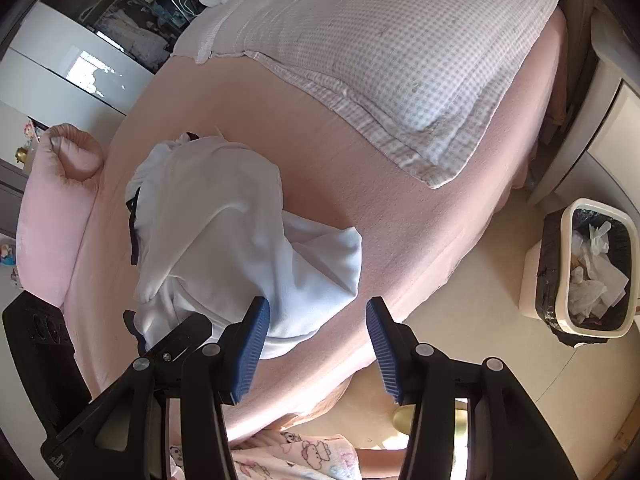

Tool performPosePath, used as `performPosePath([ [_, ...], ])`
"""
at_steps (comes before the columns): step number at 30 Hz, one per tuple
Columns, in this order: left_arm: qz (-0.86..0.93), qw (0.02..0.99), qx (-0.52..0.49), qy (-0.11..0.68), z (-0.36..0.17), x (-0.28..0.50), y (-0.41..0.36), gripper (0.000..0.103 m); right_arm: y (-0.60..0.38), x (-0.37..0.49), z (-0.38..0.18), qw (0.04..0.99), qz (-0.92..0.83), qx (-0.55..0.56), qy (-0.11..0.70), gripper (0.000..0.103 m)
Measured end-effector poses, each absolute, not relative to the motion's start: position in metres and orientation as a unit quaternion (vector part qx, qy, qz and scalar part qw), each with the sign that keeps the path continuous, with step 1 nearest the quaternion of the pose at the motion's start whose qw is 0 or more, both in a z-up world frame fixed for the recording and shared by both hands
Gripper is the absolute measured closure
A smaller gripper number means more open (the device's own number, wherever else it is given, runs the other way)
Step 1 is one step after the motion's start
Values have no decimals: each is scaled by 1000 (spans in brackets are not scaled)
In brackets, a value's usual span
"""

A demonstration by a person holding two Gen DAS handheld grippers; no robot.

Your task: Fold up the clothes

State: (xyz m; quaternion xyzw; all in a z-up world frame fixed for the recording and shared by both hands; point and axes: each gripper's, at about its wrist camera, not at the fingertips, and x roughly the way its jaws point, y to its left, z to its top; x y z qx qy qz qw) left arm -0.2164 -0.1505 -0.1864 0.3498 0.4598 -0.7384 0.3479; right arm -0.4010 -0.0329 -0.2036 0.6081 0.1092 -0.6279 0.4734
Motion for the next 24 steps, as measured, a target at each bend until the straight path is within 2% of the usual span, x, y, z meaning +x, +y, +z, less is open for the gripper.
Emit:
performPosePath([
  [4,-744,348,362,441,-189,-212,-152,46,-44,-401,-213,470,-618,624,88,53],
  [7,-743,341,361,449,-194,-207,-154,46,-48,-399,-220,460,-622,630,70,45],
  [13,-743,340,360,451,-198,-205,-152,45,-47,-398,-238,463,-608,644,21,45],
  [14,-742,340,361,452,-199,-205,-152,44,-46,-398,-240,464,-607,646,11,51],
  [15,-741,339,361,452,-200,-205,-152,44,-46,-398,-243,464,-605,647,1,64],
  [18,-742,341,361,451,-201,-204,-150,44,-48,-395,-245,467,-603,646,-9,85],
  [20,-741,342,362,450,-200,-205,-150,44,-53,-390,-239,474,-613,632,8,91],
  [24,-741,345,350,458,-198,-204,-153,47,-63,-372,-219,500,-640,579,71,93],
])
